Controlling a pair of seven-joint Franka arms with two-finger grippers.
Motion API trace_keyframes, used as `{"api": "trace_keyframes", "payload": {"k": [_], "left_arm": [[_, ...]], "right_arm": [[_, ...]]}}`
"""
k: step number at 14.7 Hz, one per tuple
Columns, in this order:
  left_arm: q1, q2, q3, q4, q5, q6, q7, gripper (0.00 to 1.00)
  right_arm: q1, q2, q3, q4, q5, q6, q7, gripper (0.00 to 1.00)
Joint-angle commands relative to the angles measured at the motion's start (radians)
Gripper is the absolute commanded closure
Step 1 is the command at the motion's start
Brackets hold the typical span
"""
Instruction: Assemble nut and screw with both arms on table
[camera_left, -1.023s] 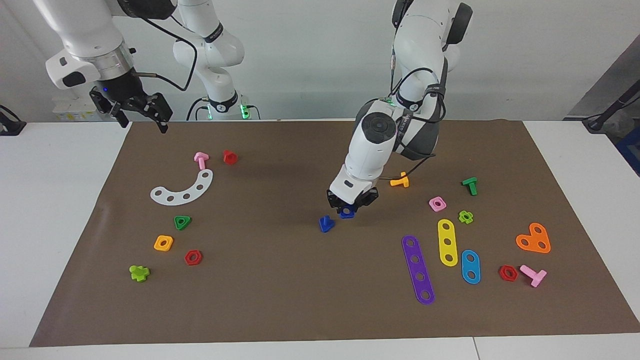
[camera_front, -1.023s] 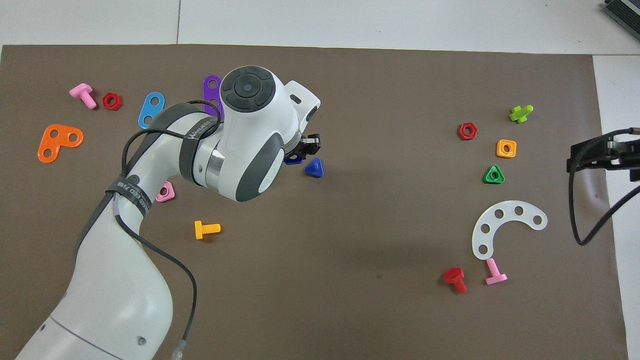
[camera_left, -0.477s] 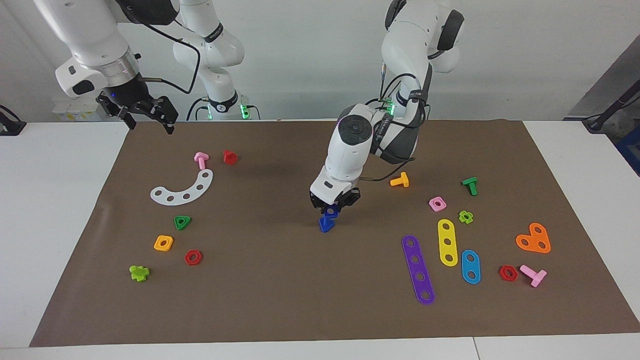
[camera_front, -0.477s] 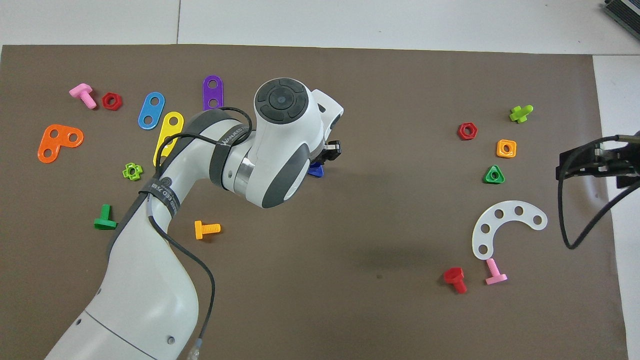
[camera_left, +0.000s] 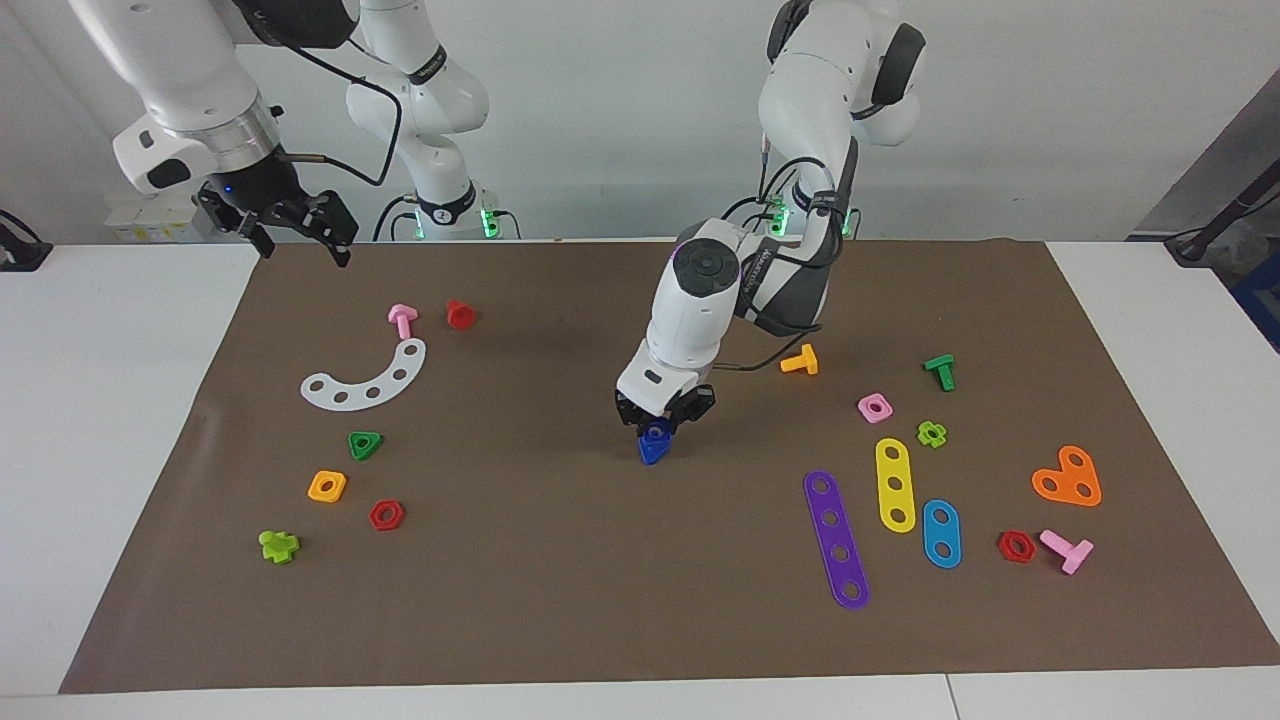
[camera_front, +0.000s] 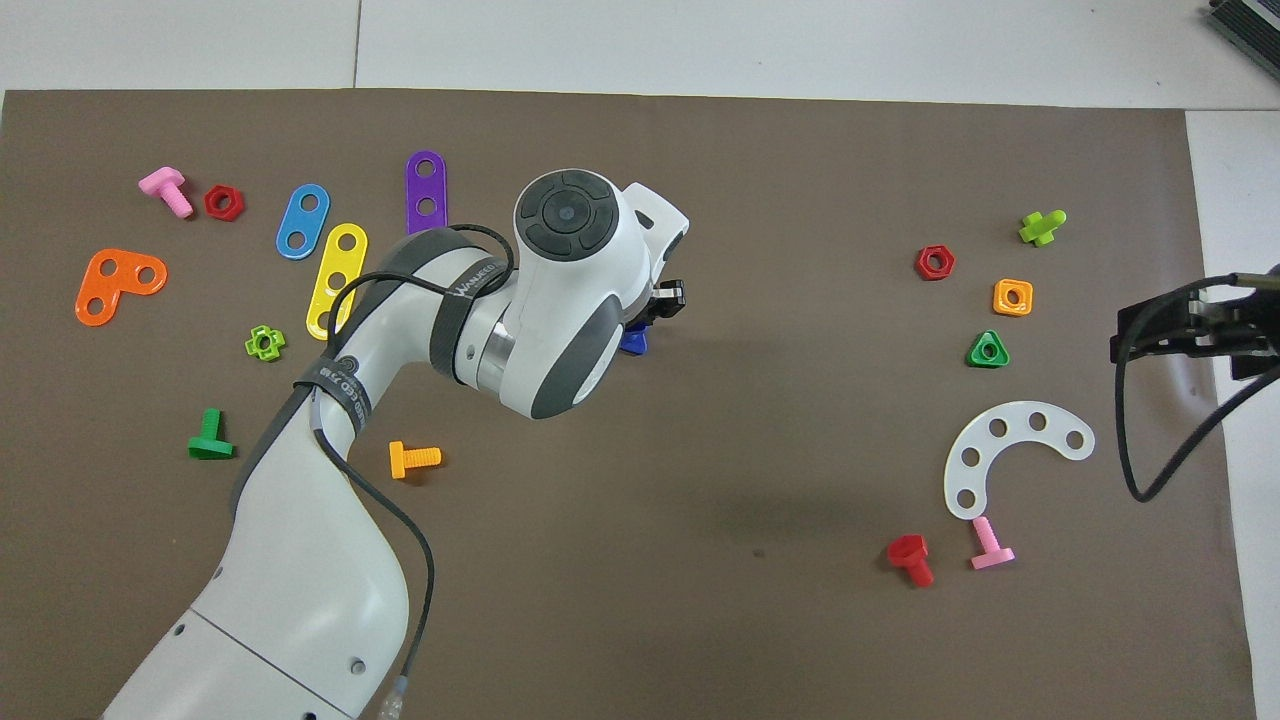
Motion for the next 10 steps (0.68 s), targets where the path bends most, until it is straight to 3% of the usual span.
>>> {"api": "trace_keyframes", "payload": {"k": [1,6,8,10], "left_arm": [[-0.019,-0.004,0.018,-0.031,0.000,0.025,-0.013,0.90],[-0.020,-0.004,0.018,-0.060,0.008,0.059,-0.013,0.90],[-0.023,-0.006,0.018,-0.074,0.008,0.061,-0.013,0.90],[-0.026,-0.011,0.018,-0.094,0.009,0.079,-0.013,0.90]], "right_arm": [[-0.010,-0.031,0.007,-0.036,0.019,0.006,-0.007,0.00],[-0.010,-0.032,0.007,-0.045,0.019,0.014,-0.005,0.00],[-0.012,-0.049,0.007,-0.092,0.019,0.116,-0.010,0.00],[-0.008,-0.046,0.008,-0.089,0.019,0.112,-0.008,0.00]]}}
